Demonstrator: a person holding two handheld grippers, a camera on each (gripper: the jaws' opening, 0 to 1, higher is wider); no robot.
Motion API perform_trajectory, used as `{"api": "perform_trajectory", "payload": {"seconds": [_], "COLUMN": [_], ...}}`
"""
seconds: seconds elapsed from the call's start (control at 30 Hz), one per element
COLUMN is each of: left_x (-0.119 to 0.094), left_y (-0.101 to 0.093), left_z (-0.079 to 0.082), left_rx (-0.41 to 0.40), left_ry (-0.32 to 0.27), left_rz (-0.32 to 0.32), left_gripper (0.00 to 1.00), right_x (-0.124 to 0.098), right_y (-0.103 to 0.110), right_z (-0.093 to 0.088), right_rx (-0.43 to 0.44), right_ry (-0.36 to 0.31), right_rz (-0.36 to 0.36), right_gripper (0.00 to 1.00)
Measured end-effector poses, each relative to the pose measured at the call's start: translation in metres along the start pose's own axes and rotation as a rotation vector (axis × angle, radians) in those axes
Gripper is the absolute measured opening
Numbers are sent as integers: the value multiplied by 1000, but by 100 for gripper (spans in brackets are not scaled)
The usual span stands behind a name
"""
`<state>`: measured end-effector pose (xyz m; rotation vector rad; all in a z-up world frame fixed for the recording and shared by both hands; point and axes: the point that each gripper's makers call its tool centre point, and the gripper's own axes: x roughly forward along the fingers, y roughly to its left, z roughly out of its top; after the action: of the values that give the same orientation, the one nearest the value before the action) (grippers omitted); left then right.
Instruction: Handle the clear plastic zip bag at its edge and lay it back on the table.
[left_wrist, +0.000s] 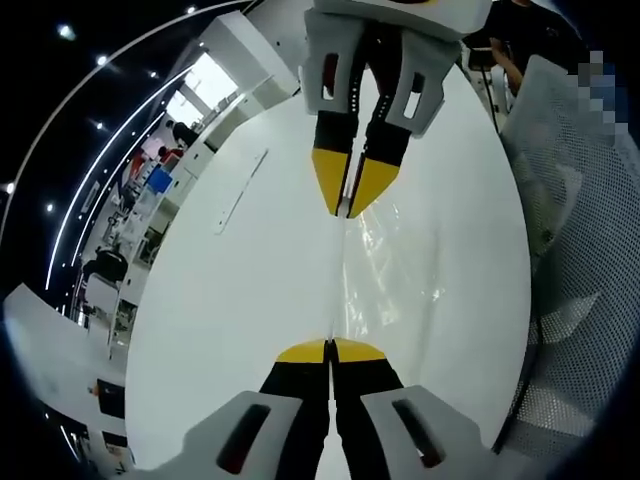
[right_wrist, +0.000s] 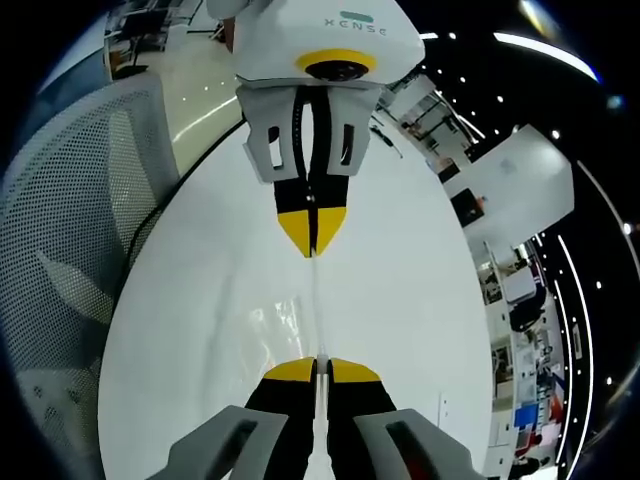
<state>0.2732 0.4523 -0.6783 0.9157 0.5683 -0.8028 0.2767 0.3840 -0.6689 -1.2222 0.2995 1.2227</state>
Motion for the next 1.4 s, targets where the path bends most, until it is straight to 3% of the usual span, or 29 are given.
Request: {"api": "perform_trajectory", "payload": {"seconds": [1.4], "left_x": [0], "left_y": [2], "left_z": [-12], "left_rx": [-18], "left_ry": [27], "left_rz": [-4], "left_gripper": [0], "right_x": [-7], "right_y": [-3], "right_z": [-15], "right_rx": [26], "right_ry": [29], "right_rz": [-10], "right_gripper": [0]}}
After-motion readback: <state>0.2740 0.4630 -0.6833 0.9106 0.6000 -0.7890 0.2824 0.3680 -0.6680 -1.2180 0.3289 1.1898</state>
